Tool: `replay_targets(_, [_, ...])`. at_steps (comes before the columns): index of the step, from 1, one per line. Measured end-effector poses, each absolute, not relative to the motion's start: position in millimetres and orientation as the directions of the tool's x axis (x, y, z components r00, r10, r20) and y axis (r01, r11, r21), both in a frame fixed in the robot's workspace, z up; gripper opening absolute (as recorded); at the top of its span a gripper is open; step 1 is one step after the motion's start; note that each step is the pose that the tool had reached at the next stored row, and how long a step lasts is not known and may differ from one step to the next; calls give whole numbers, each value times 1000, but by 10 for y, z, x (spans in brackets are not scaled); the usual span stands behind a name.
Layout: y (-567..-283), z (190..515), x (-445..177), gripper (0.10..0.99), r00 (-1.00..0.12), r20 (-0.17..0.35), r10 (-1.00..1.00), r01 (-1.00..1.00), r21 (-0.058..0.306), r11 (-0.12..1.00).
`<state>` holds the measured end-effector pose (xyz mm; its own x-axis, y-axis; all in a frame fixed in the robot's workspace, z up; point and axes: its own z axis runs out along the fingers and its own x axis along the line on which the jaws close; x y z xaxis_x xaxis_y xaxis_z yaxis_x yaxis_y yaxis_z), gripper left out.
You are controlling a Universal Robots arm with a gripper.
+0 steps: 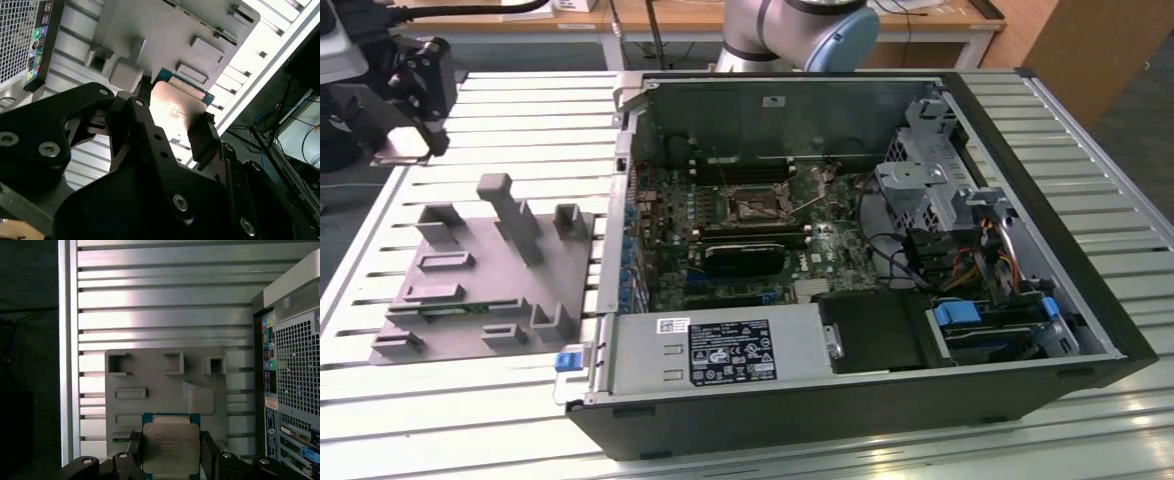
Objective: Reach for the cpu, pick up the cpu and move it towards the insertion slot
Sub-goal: 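Pick up the cpu and move it towards the insertion slot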
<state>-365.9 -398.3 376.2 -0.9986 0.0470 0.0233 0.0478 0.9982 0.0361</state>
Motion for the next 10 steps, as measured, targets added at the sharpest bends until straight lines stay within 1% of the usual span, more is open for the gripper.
replay_targets(10, [-3982, 3749, -3275, 545, -999, 23, 48, 49, 36, 998])
